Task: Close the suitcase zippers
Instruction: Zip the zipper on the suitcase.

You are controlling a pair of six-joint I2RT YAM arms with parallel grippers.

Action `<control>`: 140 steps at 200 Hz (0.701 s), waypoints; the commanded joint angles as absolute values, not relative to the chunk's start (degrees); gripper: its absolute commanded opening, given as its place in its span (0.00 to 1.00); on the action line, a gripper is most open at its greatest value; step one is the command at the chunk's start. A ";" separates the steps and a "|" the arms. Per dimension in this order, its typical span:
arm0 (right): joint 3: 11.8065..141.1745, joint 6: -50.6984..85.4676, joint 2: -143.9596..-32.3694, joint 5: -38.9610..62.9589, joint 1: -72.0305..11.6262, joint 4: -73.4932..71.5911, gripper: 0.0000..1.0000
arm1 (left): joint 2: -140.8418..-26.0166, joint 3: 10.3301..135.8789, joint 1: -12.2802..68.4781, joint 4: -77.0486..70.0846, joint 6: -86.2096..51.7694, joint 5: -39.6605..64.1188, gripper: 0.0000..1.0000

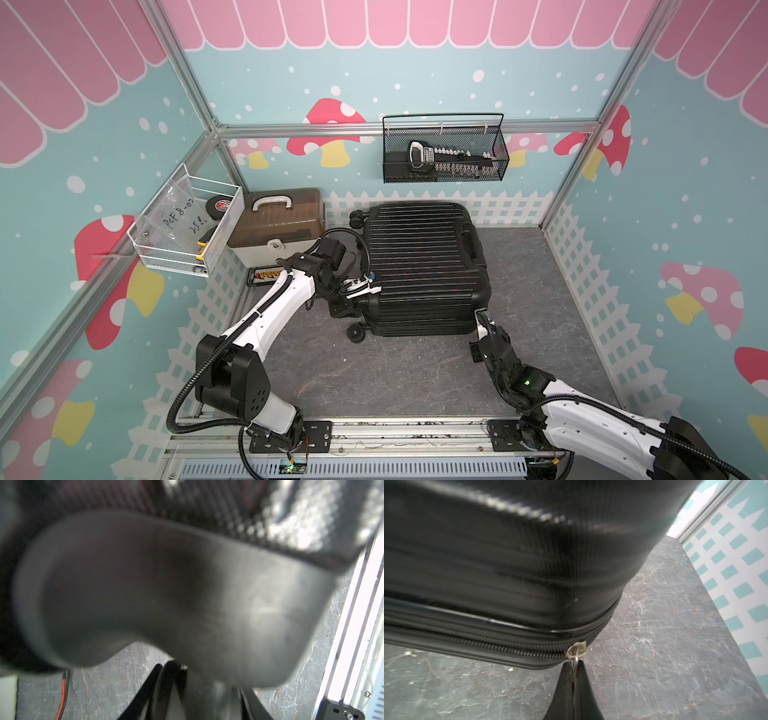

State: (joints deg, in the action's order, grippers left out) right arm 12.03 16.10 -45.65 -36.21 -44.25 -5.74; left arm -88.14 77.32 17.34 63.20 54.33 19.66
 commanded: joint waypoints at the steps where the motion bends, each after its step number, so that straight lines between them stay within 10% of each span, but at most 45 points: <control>1: 11.00 14.11 -41.34 -32.18 -44.91 -7.96 0.00 | -89.28 81.18 16.48 57.63 41.20 16.75 0.18; 140: 10.01 8.41 -38.75 -10.53 -44.91 -10.55 0.00 | -89.20 81.13 20.56 52.29 31.93 17.88 0.14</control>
